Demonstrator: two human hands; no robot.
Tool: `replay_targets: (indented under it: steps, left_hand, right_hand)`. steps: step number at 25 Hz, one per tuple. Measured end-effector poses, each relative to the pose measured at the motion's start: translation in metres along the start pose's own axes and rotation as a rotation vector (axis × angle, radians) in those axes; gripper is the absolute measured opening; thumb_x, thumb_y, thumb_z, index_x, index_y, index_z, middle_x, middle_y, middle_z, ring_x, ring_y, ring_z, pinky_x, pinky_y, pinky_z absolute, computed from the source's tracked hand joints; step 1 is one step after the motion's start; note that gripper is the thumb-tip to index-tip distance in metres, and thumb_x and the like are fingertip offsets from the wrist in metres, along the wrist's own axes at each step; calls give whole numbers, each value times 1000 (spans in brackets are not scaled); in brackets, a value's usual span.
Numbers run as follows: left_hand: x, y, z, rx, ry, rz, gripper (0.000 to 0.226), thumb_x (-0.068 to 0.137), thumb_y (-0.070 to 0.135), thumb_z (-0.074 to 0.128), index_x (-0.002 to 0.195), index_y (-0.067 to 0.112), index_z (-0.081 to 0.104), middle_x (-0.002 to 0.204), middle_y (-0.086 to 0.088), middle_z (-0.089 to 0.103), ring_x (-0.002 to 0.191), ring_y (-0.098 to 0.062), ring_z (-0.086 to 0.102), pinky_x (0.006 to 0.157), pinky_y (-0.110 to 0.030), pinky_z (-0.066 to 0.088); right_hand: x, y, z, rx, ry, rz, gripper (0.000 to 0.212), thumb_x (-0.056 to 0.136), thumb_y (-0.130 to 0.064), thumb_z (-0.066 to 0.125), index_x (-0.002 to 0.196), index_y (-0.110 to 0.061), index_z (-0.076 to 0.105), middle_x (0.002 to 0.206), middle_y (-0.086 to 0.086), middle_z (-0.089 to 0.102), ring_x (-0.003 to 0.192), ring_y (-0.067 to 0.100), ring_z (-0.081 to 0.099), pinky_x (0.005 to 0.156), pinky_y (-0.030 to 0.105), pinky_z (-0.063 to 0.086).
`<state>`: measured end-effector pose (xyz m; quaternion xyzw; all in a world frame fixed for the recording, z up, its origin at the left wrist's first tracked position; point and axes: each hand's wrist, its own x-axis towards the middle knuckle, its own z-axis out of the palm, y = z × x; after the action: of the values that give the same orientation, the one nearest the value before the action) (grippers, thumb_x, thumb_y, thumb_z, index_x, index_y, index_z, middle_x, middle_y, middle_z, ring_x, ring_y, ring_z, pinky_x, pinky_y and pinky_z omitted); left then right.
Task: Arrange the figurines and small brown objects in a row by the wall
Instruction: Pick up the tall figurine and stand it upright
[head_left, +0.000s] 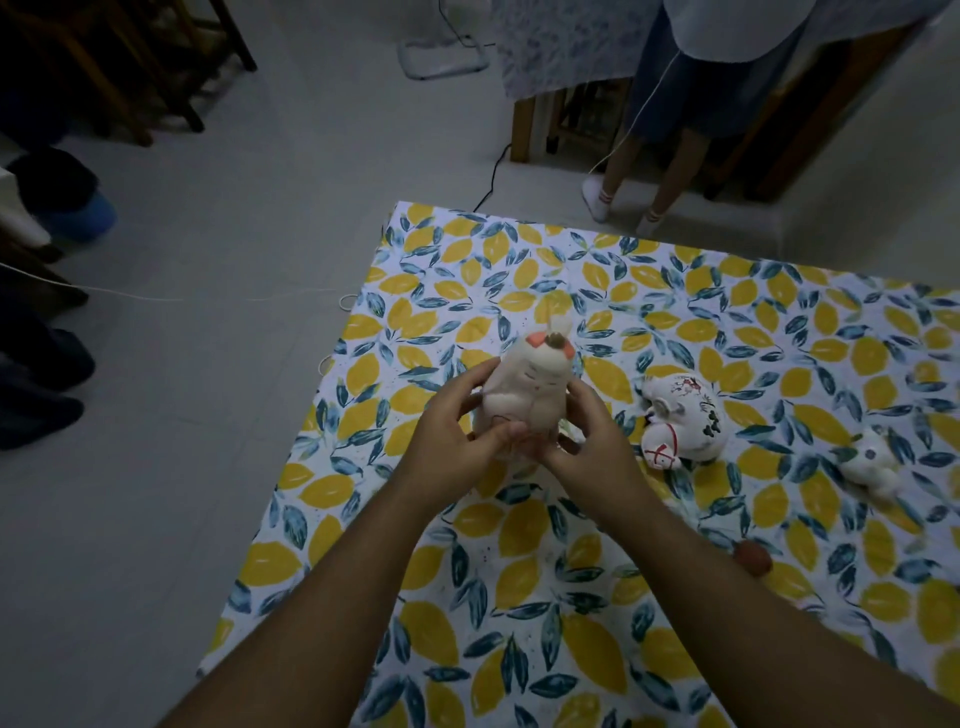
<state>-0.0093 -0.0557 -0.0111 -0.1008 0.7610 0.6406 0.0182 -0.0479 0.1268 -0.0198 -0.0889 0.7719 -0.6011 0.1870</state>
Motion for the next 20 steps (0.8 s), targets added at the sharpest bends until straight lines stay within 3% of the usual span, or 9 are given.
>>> replay_targets:
  steps: [3,5,12,20]
  left_hand:
    - [-12,-9,3,-7,7,1,66,87,25,78,144,38,45,143,14,52,130,-7,50,90,-43,58]
    - [-15,-11,4,0,12,10,68,89,24,76,146,37,42,144,15,51,132,-6,49,92,-44,57]
    - [-13,-13,3,14,-22,27,69,94,17,71,151,36,37,146,12,51,132,-4,49,95,-38,55]
    - [-15,-17,10,11,6,52,68,96,20,67,153,35,34,151,11,45,136,-4,44,91,-16,50]
  right_hand:
    - [-8,5,4,7,5,7,67,88,-26,78,144,-39,44,136,-17,59,126,-1,54,92,22,54]
    - [-9,7,5,11,7,12,65,89,-24,77,143,-37,44,136,-15,60,127,0,54,90,18,53]
    - [-11,11,8,16,69,5,63,84,-26,82,137,-33,48,131,-16,60,124,0,56,90,29,58]
    - [-11,12,6,16,43,3,64,85,-28,81,138,-30,46,133,-11,60,125,1,55,88,34,59]
